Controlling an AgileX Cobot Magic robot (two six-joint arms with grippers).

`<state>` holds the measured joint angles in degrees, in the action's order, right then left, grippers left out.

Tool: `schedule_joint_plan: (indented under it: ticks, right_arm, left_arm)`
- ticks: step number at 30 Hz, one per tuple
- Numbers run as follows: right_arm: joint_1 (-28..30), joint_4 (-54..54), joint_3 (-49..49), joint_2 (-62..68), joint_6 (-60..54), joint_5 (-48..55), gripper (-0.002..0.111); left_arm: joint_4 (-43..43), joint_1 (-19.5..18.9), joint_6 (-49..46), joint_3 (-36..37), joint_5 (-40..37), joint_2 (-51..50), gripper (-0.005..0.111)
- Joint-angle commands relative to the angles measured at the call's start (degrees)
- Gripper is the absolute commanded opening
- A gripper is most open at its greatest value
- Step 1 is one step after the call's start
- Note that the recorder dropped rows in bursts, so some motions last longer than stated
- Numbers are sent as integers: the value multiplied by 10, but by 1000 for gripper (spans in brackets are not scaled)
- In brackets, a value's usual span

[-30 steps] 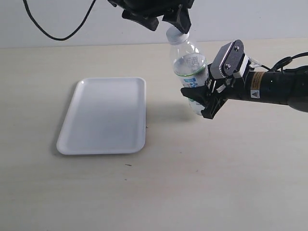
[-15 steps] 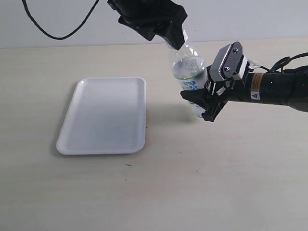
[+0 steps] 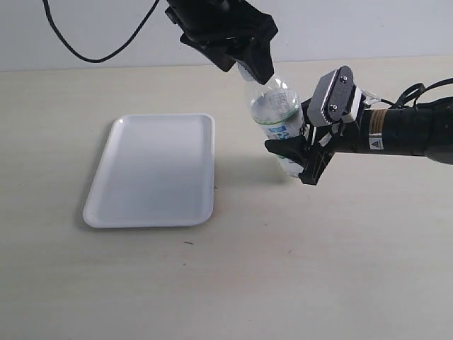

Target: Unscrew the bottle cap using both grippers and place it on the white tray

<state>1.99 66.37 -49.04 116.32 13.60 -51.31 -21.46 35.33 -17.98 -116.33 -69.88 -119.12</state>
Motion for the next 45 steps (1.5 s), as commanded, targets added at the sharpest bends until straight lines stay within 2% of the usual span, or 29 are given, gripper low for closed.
schedule_joint_plan:
  ticks: [1,8,14,26,28,35,40,45]
  right_arm:
    - [0,0,0,-3,-5,-23,0]
    - [0,0,0,-3,-5,-23,0]
    - [0,0,0,-3,-5,-23,0]
    - [0,2,0,-3,-4,-23,0]
    - [0,2,0,-3,-4,-23,0]
    - [0,2,0,-3,-4,-23,0]
    - [0,2,0,-3,-5,-26,0]
    - [0,0,0,-3,-5,-25,0]
  left_arm:
    - [-3,1,6,-4,13,0,67]
    - [-5,1,15,-4,19,0,67]
    - [-5,1,19,-4,19,-3,53]
    - [-23,1,19,-4,19,-4,51]
    - [-27,1,19,-4,19,-4,43]
    - [-30,1,36,-4,19,-4,1]
    - [-30,1,58,-4,19,-4,0]
    - [-23,1,137,-4,25,-4,0]
